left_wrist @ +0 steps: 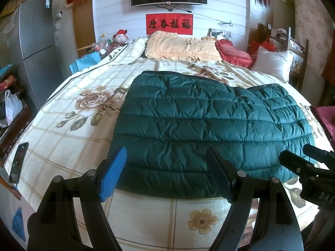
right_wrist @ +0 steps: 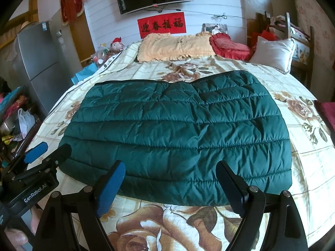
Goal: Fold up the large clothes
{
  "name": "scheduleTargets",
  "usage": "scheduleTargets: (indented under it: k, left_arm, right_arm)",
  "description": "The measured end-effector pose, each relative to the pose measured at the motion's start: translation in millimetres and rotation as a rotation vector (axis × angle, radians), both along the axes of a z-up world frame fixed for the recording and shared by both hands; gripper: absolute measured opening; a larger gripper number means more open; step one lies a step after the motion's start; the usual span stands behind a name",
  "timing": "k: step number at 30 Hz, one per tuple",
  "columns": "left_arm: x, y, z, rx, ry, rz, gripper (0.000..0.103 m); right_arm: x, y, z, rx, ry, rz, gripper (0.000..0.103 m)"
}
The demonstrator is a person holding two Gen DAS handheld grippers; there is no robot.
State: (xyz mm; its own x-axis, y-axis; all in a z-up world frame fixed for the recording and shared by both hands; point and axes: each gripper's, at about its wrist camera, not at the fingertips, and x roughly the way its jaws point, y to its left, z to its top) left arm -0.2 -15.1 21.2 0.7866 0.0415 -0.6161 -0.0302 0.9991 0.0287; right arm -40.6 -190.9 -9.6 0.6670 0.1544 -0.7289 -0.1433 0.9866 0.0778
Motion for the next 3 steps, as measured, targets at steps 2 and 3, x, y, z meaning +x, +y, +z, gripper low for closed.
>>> scheduleTargets:
  k: [2, 3]
  left_arm:
    - [1.6, 1.1, -0.6, -0.003, 0.000, -0.003, 0.079]
    - [2.6, 2.5, -0.8, -0.008, 0.001, -0.006, 0.079]
  right_arm:
    - [1.8, 0.4, -0.5, -0.001, 0.002, 0.001, 0.086]
    - [2.4, 0.7, -0.7, -0.003, 0.002, 0.002, 0.086]
